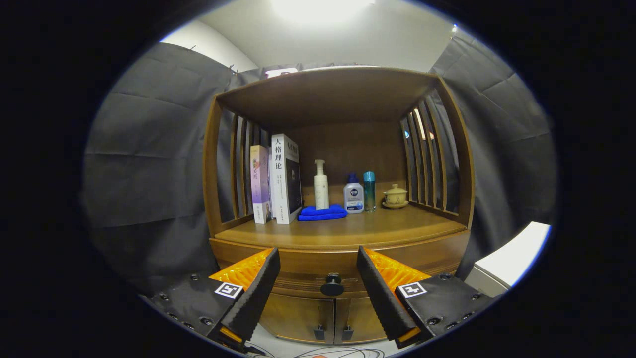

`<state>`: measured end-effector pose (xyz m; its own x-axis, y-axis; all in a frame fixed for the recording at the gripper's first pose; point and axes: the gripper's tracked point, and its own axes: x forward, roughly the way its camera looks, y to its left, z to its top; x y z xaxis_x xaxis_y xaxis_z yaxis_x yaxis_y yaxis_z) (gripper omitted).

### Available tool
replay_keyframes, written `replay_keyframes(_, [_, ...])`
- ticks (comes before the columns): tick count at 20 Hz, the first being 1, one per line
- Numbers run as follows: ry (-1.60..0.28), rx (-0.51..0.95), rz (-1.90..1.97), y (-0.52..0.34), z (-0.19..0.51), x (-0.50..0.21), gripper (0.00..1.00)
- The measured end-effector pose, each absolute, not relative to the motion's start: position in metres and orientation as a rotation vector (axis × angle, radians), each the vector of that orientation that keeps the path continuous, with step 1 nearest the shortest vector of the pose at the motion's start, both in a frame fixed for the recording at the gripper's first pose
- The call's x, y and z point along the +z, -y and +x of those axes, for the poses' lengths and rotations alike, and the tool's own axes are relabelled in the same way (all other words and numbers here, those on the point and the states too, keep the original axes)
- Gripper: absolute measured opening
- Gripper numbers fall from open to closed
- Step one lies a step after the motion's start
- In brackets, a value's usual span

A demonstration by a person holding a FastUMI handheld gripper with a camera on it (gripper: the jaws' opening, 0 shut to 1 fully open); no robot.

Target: Pull open the drawer, take out the items inside it, and place them on the countertop above the cabinet.

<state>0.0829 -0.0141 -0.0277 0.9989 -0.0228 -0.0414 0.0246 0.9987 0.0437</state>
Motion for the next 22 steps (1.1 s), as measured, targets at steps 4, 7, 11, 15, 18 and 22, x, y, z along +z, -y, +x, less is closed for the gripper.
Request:
replay_keyframes(4, [-0.066,-0.03,0.032,0.016,0.1,-0.044,0.98])
replay_keyframes(7, [-0.077,-0.03,0.028,0.017,0.108,-0.055,0.98])
replay_keyframes(11, [-0.093,-0.034,0.042,0.019,0.123,-0.072,0.98])
replay_keyframes(15, [-0.121,-0.059,0.035,0.026,0.133,-0.092,0.98])
replay_keyframes(18, [-0.139,-0.067,0.026,0.03,0.14,-0.105,0.98])
replay_keyframes(22, [-0.192,-0.078,0.037,0.031,0.154,-0.128,0.92])
